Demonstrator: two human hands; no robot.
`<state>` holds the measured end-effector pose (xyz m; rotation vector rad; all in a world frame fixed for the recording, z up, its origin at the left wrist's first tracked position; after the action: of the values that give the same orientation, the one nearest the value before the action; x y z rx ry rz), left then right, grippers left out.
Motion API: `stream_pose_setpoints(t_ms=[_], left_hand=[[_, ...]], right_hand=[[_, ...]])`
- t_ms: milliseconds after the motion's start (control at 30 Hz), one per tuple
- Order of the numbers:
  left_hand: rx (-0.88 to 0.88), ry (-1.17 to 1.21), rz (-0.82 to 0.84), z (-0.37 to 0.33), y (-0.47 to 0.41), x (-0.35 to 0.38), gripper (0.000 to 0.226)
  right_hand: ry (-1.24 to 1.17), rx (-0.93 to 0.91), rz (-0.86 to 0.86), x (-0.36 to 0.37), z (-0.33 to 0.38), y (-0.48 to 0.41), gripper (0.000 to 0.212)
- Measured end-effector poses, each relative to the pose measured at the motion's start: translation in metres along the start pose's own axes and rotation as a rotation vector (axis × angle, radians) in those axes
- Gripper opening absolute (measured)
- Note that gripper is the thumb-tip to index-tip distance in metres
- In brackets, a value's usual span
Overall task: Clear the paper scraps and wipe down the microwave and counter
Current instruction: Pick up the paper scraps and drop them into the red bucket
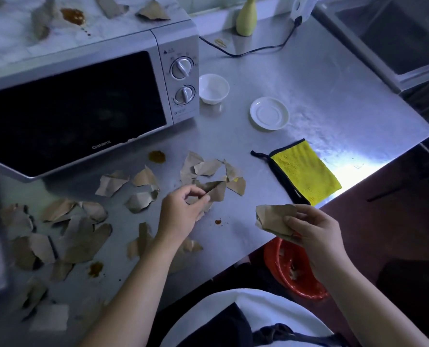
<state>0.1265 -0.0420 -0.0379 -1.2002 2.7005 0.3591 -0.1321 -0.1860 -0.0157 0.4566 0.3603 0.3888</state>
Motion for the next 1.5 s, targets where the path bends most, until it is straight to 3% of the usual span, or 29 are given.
stream_pose_setpoints(t_ms=[133, 300, 533, 767, 967, 1133, 1433, 1500], left_hand=[[-0.039, 0.187, 0.107, -0.018, 0.03, -0.001, 0.013], [-0.189, 0.55, 0.136, -0.016, 0.062, -0.001, 0.045], [-0.286, 0.543, -0.12, 0.019, 0.082, -0.022, 0.025], [-0.355, 0.584, -0.121, 0.033, 0.087, -0.027, 0.013], [-0.294, 0.5, -0.031, 0.023, 0.079, -0.017, 0.016], [-0.264, 0.424, 0.007, 0.021, 0.071, 0.002, 0.032], [-0.358, 0.469, 0.306, 0.014, 0.055, 0.066, 0.046], [-0.341, 0.514, 0.279, 0.011, 0.043, 0.064, 0.044]], right_hand=[[0.189, -0.118, -0.004, 0.021, 0.013, -0.003, 0.028], [0.277, -0.223, 0.123, 0.065, 0.027, -0.001, 0.031], [0.127, -0.176, 0.53, 0.123, 0.023, 0.021, 0.025], [0.049, -0.121, 0.699, 0.133, 0.023, 0.035, 0.032], [0.085, -0.174, 0.566, 0.118, 0.026, 0.028, 0.022], [0.105, -0.12, 0.505, 0.097, 0.019, 0.018, 0.018], [0.052, -0.002, 0.426, 0.048, 0.006, -0.017, 0.014], [0.04, 0.019, 0.354, 0.033, 0.005, -0.031, 0.015]])
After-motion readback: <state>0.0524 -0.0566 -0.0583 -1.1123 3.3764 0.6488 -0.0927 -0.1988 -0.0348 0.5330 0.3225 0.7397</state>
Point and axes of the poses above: each hand's wrist, its own y-axis away from the middle knuckle, its own x-axis out of the palm, z = x × y, the point moved 8 cm from there along -y, towards the middle knuckle, and after that the axes turned 10 degrees about y, right-handed, at the moved point
